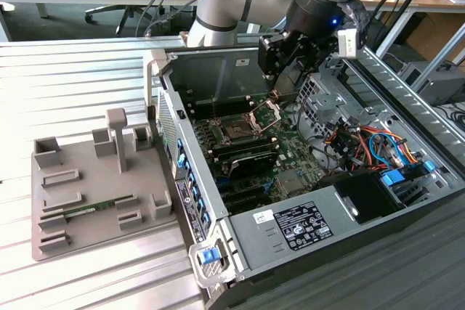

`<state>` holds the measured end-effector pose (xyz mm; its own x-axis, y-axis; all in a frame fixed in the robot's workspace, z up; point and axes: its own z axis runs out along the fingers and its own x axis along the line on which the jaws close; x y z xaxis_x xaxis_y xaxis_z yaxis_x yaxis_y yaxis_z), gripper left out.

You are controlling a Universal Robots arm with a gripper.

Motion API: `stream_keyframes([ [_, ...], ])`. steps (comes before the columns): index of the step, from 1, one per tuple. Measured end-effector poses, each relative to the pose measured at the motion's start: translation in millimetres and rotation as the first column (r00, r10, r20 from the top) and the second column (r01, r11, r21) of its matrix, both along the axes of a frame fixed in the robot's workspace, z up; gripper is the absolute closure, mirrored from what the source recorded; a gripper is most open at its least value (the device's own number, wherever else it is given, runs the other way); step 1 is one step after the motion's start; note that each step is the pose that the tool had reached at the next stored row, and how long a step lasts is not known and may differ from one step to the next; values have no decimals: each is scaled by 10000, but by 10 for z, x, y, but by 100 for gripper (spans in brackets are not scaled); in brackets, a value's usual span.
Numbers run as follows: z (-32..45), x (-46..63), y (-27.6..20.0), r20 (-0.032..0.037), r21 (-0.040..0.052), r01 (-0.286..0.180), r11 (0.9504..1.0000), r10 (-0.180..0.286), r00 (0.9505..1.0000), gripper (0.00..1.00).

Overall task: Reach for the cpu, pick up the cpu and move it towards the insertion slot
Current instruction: 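Pick up the cpu and move it towards the insertion slot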

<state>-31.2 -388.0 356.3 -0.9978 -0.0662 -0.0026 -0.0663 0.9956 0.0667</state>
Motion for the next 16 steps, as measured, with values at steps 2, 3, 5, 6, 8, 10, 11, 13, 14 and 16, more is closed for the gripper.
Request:
stream_keyframes([
  [2,-4,6,0,0,0,0,10000,0,10000,45],
  [3,-5,8,0,0,0,1,10000,-1,10000,45],
  [5,-8,14,0,0,0,0,10000,0,10000,45],
  [6,-10,17,0,0,0,0,10000,0,10000,45],
  [8,-15,27,0,0,0,0,10000,0,10000,45],
  [10,-18,33,0,0,1,0,10000,0,10000,45],
  [11,-18,36,1,0,1,-1,10000,1,10000,45],
  [13,-20,45,2,0,2,0,10000,0,10000,45],
  [14,-22,52,4,0,1,0,10000,0,10000,45],
  [16,-24,56,8,0,1,2,10000,-2,10000,45],
])
